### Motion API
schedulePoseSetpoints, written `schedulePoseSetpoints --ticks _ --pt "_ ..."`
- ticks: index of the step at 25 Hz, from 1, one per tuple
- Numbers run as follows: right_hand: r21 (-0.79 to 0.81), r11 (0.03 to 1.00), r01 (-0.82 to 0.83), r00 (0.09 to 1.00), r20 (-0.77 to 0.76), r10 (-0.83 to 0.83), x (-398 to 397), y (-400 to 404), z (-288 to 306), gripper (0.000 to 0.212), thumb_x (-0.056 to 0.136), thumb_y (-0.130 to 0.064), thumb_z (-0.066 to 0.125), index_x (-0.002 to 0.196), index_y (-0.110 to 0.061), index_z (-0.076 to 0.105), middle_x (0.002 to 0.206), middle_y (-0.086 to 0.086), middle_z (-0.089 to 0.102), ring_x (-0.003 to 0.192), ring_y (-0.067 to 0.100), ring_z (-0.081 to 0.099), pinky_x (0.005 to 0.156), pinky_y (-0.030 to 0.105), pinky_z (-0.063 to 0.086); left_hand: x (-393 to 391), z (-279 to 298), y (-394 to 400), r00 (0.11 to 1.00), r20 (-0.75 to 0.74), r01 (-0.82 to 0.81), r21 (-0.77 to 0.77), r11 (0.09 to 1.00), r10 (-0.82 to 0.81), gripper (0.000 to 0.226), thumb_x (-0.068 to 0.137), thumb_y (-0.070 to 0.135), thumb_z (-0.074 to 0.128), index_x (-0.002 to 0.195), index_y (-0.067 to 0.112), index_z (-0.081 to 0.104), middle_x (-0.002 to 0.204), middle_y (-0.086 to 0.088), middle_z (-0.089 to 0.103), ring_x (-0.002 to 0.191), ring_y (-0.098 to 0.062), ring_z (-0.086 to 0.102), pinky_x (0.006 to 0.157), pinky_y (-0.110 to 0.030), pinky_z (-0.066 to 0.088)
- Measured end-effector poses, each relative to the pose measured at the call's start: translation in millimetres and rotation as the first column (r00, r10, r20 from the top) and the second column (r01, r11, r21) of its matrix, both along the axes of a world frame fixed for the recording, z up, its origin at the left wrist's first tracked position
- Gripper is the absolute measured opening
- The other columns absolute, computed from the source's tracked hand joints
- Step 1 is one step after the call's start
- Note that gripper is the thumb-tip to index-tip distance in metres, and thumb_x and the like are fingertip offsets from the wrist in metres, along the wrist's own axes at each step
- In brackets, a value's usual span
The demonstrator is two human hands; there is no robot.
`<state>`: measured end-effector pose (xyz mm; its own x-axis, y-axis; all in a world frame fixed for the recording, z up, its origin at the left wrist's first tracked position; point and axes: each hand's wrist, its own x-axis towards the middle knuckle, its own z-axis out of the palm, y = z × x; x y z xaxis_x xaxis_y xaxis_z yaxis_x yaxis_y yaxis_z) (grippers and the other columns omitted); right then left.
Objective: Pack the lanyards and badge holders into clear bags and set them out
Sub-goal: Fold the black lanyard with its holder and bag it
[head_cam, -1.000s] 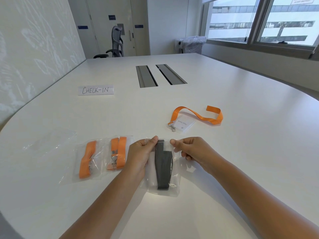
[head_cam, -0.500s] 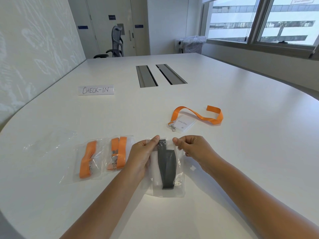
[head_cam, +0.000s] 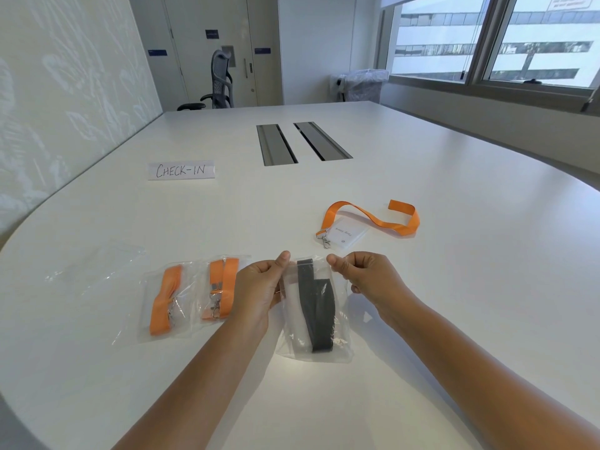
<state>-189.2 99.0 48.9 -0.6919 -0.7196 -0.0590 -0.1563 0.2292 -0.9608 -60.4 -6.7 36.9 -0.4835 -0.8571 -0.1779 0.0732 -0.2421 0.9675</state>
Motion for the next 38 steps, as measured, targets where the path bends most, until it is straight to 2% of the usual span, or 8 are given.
schedulePoseSetpoints --ticks 6,10,16,21,27,31,35,38 --pt "-0.023 0.999 0.045 0.999 0.032 -0.044 -6.1 2.7 2.3 0.04 0.077 -0.043 0.065 0.057 -0.009 0.056 0.05 0.0 0.045 0.054 0.014 0.04 0.057 0.026 0.04 5.5 1.3 -8.5 0.995 0.007 0.099 0.029 0.995 -0.099 0.016 0.08 0.019 0.068 0.088 0.006 0.068 0.081 -0.007 0.071 0.068 -0.016 0.067 0.058 -0.023 0.056" --pt "-0.012 1.0 0.026 0.999 0.03 -0.026 -2.6 2.2 2.3 0.036 0.08 -0.039 0.064 0.055 -0.014 0.056 0.048 -0.003 0.046 0.055 0.014 0.041 0.057 0.024 0.041 5.5 0.8 -7.1 0.995 -0.05 0.095 0.067 0.993 -0.091 0.005 0.082 0.014 0.066 0.08 0.009 0.067 0.07 -0.002 0.071 0.059 -0.011 0.066 0.055 -0.021 0.054" --pt "-0.04 0.999 0.008 0.998 0.065 -0.006 -1.9 3.5 3.4 0.036 0.08 -0.037 0.066 0.053 -0.015 0.055 0.037 -0.012 0.045 0.052 0.014 0.038 0.056 0.025 0.039 5.8 -0.2 -7.2 0.996 -0.035 0.077 0.007 0.997 -0.077 0.012 0.082 0.019 0.066 0.072 0.013 0.067 0.069 -0.002 0.071 0.061 -0.012 0.064 0.057 -0.022 0.052" --pt "-0.019 1.0 0.007 0.999 0.038 -0.007 -1.9 2.0 2.0 0.034 0.078 -0.04 0.065 0.056 -0.014 0.058 0.051 -0.003 0.049 0.055 0.014 0.042 0.057 0.024 0.042 4.8 0.2 -7.0 0.998 -0.022 0.065 -0.021 0.998 -0.066 0.012 0.084 0.017 0.063 0.074 0.013 0.069 0.07 -0.001 0.072 0.064 -0.012 0.066 0.06 -0.023 0.053" --pt "-0.048 0.998 0.048 0.999 0.022 -0.047 -5.3 1.9 0.0 0.037 0.075 -0.043 0.066 0.055 -0.014 0.058 0.051 -0.001 0.049 0.053 0.013 0.042 0.056 0.025 0.041 6.6 2.8 -6.6 0.987 -0.08 0.139 0.035 0.99 -0.136 0.009 0.085 0.011 0.061 0.082 0.01 0.069 0.069 0.0 0.073 0.06 -0.01 0.067 0.054 -0.02 0.054" --pt "-0.056 0.997 0.048 0.999 0.003 -0.048 -5.0 1.9 -0.5 0.036 0.075 -0.044 0.066 0.056 -0.015 0.059 0.054 0.001 0.05 0.054 0.013 0.042 0.057 0.025 0.041 6.5 3.0 -5.6 0.986 -0.1 0.143 0.085 0.986 -0.134 0.008 0.084 0.011 0.063 0.078 0.012 0.068 0.067 0.001 0.072 0.058 -0.009 0.067 0.053 -0.021 0.054" --pt "-0.06 0.997 0.042 0.999 -0.006 -0.042 -5.0 1.4 -0.3 0.034 0.077 -0.042 0.067 0.054 -0.018 0.059 0.047 -0.007 0.049 0.055 0.014 0.044 0.057 0.023 0.041 5.0 2.6 -5.6 0.988 -0.096 0.126 0.054 0.991 -0.12 0.011 0.085 0.008 0.061 0.076 0.01 0.068 0.067 -0.001 0.071 0.059 -0.011 0.065 0.056 -0.021 0.055" --pt "-0.057 0.998 0.029 0.999 -0.016 -0.03 -4.3 0.6 -0.2 0.032 0.078 -0.041 0.066 0.056 -0.019 0.06 0.054 -0.003 0.053 0.056 0.014 0.045 0.057 0.022 0.042 4.9 2.0 -6.6 0.991 -0.088 0.107 0.028 0.994 -0.104 0.012 0.085 0.008 0.061 0.076 0.01 0.068 0.067 -0.001 0.071 0.059 -0.01 0.065 0.057 -0.021 0.054"
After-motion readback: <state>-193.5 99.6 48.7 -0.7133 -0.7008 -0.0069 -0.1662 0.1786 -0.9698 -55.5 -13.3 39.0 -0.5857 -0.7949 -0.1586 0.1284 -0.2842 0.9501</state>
